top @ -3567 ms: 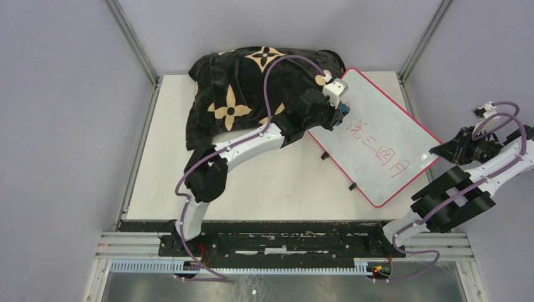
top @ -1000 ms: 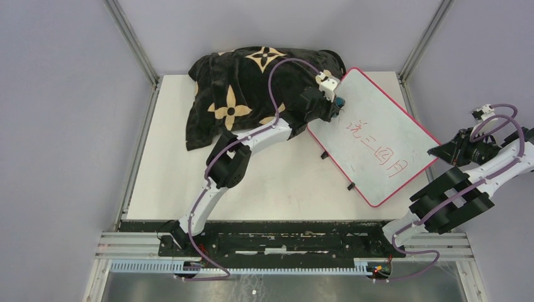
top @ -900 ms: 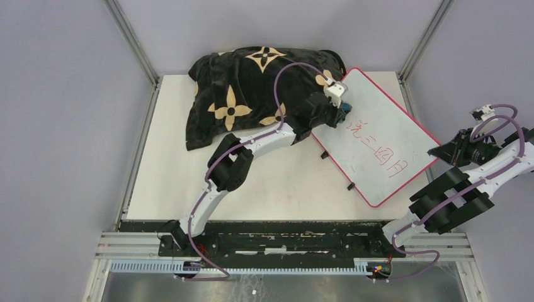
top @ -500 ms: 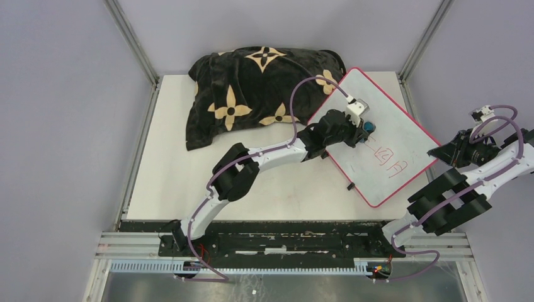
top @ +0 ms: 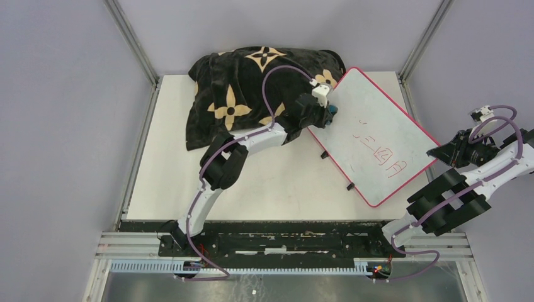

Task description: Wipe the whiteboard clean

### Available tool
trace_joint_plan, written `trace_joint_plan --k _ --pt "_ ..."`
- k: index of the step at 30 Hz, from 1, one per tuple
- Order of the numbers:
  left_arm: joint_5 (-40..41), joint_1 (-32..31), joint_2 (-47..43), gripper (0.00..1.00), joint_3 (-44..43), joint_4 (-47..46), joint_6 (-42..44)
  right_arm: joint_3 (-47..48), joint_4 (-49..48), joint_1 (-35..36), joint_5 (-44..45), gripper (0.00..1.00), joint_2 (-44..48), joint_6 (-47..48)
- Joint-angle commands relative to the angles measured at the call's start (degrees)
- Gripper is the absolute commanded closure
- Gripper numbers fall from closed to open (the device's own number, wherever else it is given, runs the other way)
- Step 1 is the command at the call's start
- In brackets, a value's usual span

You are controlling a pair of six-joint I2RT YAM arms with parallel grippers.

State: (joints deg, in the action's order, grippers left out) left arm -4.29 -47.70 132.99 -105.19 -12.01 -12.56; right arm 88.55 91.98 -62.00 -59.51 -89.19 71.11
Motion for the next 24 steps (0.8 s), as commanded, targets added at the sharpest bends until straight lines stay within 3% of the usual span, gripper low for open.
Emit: trace_joint_plan --k 1,8,24 --pt "4.29 2.30 -0.28 0.97 -4.35 1.70 1.53 -0.82 9.00 0.12 3.59 0.99 1.48 5.17" --pt "1.25 1.62 2.99 0.97 -7.99 2.28 0.21 -1.01 8.94 0.12 3.57 0.99 1.61 5.18" --pt "-4.19 -8.71 -3.94 0.97 5.99 -9.99 -2.63 -1.05 8.95 0.17 3.55 0.99 1.98 5.29"
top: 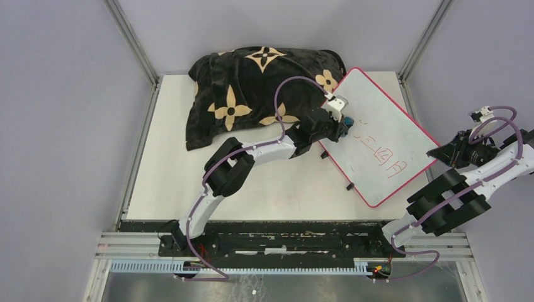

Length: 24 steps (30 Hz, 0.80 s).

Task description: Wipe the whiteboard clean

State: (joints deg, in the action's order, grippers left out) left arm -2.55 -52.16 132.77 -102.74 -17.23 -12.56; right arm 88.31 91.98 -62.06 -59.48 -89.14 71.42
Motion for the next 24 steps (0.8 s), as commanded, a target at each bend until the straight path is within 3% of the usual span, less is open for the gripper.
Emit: trace_joint_plan --k 1,16,24 --pt "-6.01 -4.12 -4.37 0.97 4.48 -5.54 -3.02 -0.79 8.95 0.19 3.53 0.99 1.88 4.86" --pt "-4.96 10.40 -3.01 0.97 4.08 -0.29 -4.46 -0.81 8.98 0.21 3.62 1.00 2.08 5.06" --pt "-6.76 8.84 -2.73 0.97 4.26 -1.09 -4.83 -0.78 8.92 0.18 3.29 0.99 1.80 5.08"
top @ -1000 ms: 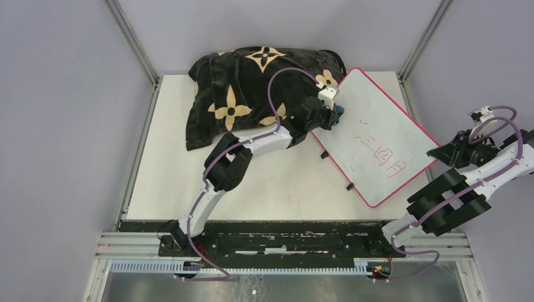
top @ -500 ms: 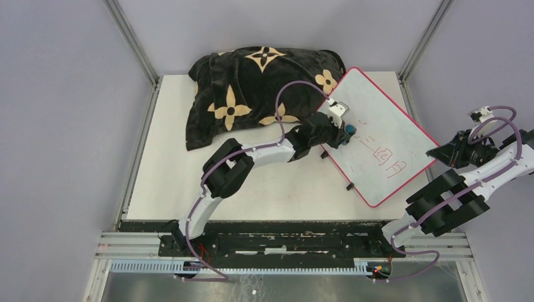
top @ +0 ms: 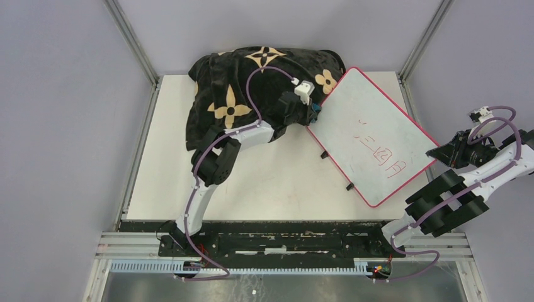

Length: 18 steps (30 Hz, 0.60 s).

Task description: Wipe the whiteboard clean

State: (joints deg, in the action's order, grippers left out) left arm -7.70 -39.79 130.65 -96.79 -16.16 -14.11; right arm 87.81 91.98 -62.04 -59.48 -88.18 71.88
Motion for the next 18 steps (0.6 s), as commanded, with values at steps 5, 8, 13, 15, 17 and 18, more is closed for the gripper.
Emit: trace_joint_plan --k 5,8,13,15,17,18 --pt "-1.50 -6.33 -1.62 0.97 -1.96 -3.84 -4.11 -0.18 8.97 0.20 3.72 0.99 0.90 4.66" --pt "-1.79 -8.34 -1.10 0.97 -4.36 -3.17 -4.26 -0.63 8.95 0.17 3.62 0.99 1.06 4.74" --pt "-3.25 -12.18 0.63 0.97 -9.99 -1.20 -3.46 -1.34 9.00 0.25 3.51 0.99 1.54 5.11" --pt "-3.79 -13.58 1.81 0.97 -13.07 0.63 -2.50 -1.33 8.92 0.17 3.54 0.99 1.53 4.99" --pt "-4.06 -13.99 4.19 0.97 -17.17 3.13 -2.04 -1.44 9.00 0.23 3.74 0.99 1.76 5.07" --pt "-3.77 -13.91 5.20 0.97 -18.68 3.90 -2.13 -1.46 8.98 0.20 3.84 0.99 1.85 5.11"
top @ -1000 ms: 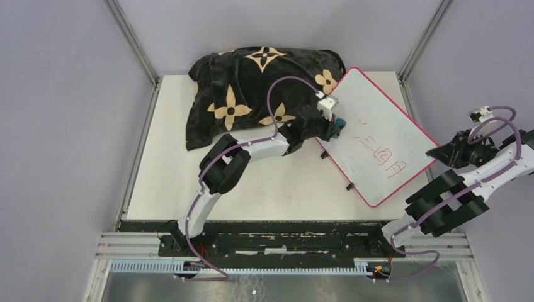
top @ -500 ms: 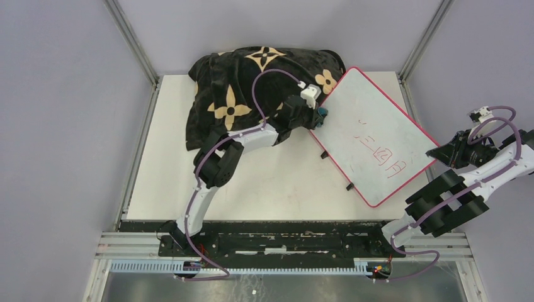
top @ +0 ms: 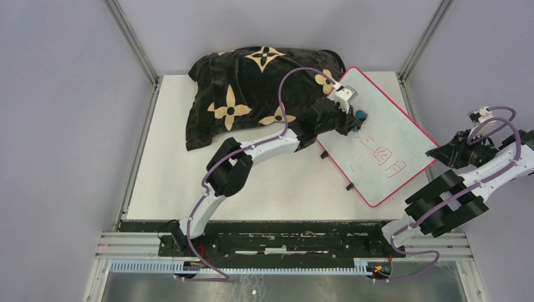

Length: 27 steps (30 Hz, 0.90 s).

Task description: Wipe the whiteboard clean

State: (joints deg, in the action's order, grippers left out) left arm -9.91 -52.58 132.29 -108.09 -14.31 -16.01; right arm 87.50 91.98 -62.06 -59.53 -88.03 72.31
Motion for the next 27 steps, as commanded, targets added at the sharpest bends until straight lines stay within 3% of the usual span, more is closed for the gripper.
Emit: trace_joint_plan --k 1,6,16,27 --pt "-1.25 -1.01 4.21 0.97 -8.68 2.71 -0.18 -1.23 8.93 0.19 3.97 0.99 1.87 4.67" --pt "0.27 0.29 6.47 0.97 -13.15 6.01 1.51 -1.91 9.00 0.21 4.44 0.99 2.68 5.51" --pt "5.89 4.83 6.71 0.97 -13.24 9.69 5.36 -2.51 8.99 0.19 4.51 0.99 2.96 6.03" --pt "4.69 7.72 11.10 0.97 -20.21 13.93 4.28 -2.98 8.95 0.22 4.44 0.99 3.25 6.39"
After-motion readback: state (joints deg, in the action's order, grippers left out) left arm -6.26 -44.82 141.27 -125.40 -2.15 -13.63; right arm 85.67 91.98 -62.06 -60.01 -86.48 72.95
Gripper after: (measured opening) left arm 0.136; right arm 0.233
